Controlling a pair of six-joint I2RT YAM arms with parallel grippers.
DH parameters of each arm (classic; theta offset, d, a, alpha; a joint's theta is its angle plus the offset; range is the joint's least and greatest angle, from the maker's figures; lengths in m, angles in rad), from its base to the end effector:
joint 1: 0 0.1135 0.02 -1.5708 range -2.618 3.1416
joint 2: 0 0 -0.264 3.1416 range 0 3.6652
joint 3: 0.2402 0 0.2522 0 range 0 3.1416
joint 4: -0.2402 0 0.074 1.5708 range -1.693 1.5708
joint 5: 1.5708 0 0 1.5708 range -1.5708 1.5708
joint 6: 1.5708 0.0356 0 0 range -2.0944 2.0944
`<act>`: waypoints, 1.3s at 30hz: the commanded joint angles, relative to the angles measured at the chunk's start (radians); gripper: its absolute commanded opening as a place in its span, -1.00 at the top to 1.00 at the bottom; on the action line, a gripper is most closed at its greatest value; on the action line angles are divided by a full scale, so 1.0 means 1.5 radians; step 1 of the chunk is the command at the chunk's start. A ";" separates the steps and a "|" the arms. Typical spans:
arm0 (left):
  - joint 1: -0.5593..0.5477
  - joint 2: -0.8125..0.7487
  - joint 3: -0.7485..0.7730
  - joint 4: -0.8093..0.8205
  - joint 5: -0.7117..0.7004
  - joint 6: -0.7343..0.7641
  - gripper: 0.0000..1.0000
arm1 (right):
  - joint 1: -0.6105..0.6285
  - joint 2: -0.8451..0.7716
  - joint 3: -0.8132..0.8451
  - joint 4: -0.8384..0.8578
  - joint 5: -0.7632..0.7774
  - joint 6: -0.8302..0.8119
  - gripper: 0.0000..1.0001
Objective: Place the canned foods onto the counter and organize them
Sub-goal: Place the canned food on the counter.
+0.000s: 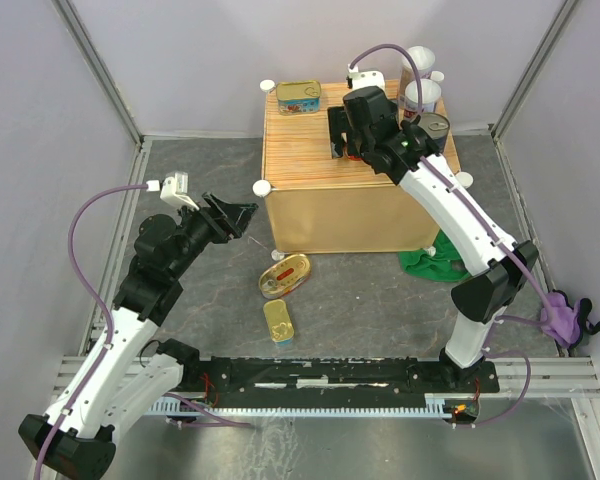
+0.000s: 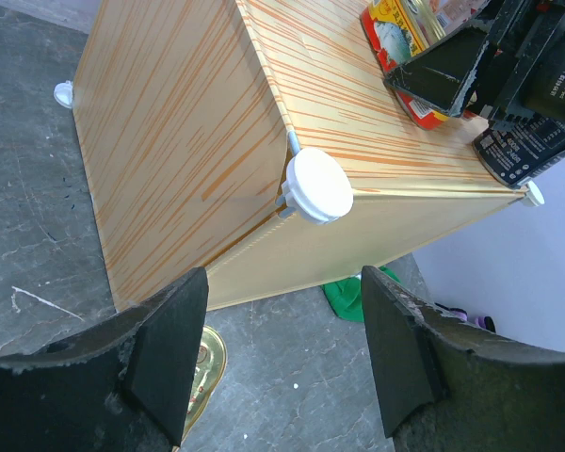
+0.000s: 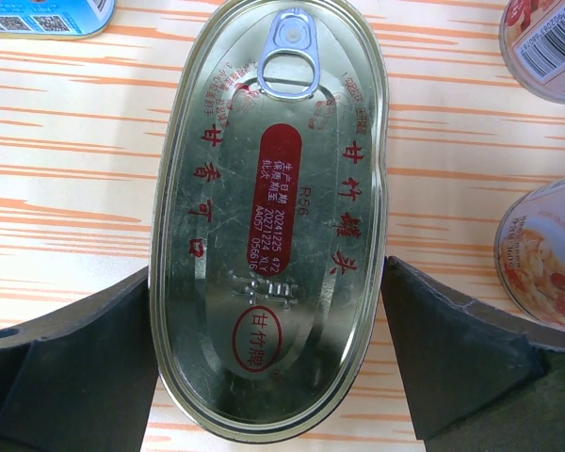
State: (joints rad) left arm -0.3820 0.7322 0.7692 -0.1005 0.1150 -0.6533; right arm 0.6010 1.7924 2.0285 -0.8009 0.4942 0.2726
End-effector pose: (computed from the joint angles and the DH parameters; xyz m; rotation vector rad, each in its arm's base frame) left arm 0.1612 -0.0692 0.3521 -0.1394 1.7035 -0.8779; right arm 0.3321 0.2072 0.4303 -0.0542 2.0607 0.0085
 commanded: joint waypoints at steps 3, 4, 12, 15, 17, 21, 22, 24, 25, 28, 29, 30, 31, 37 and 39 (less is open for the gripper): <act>-0.001 -0.006 0.006 0.036 0.003 0.014 -0.45 | -0.002 -0.036 0.019 0.016 0.006 -0.003 -0.91; 0.000 -0.006 0.007 0.036 0.003 0.014 -0.45 | -0.001 -0.037 0.022 0.016 0.005 -0.004 -0.91; -0.001 -0.011 0.014 0.025 -0.006 0.020 -0.46 | 0.012 -0.052 0.050 0.019 -0.001 -0.022 -0.91; -0.001 -0.015 0.013 0.017 -0.009 0.021 -0.46 | 0.023 -0.057 0.063 0.017 0.002 -0.032 -0.91; -0.001 -0.017 0.011 0.012 -0.007 0.022 -0.46 | 0.032 -0.062 0.069 0.017 0.007 -0.038 -0.91; -0.001 -0.023 -0.005 0.002 0.007 0.027 -0.46 | 0.055 -0.075 0.081 0.014 0.019 -0.049 -0.91; -0.001 -0.024 -0.011 0.000 0.014 0.027 -0.46 | 0.060 -0.080 0.083 0.012 0.024 -0.052 -0.91; -0.001 -0.026 -0.022 -0.001 0.033 0.028 -0.46 | 0.073 -0.090 0.083 0.011 0.030 -0.056 -0.91; -0.001 -0.027 -0.028 0.000 0.045 0.028 -0.46 | 0.080 -0.096 0.082 0.010 0.032 -0.058 -0.91; -0.001 -0.023 -0.045 0.000 0.076 0.024 -0.46 | 0.110 -0.113 0.077 0.007 0.052 -0.068 -0.91; -0.001 -0.020 -0.050 0.000 0.087 0.026 -0.46 | 0.122 -0.119 0.074 0.007 0.060 -0.072 -0.91; -0.001 -0.018 -0.057 -0.001 0.100 0.027 -0.46 | 0.133 -0.126 0.068 0.007 0.070 -0.075 -0.91; -0.002 -0.016 -0.062 0.000 0.113 0.029 -0.46 | 0.144 -0.133 0.063 0.006 0.077 -0.078 -0.91; -0.006 -0.001 -0.081 -0.015 0.174 0.048 -0.46 | 0.171 -0.178 0.017 0.003 0.097 -0.077 -0.91; -0.012 -0.001 -0.085 -0.019 0.174 0.053 -0.46 | 0.174 -0.192 0.005 -0.001 0.099 -0.075 -0.91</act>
State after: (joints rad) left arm -0.3855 0.7353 0.6502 -0.1341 0.3027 -0.6304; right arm 0.8593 1.5661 2.0655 -0.8089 0.5953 0.1699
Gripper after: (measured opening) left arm 0.729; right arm 0.954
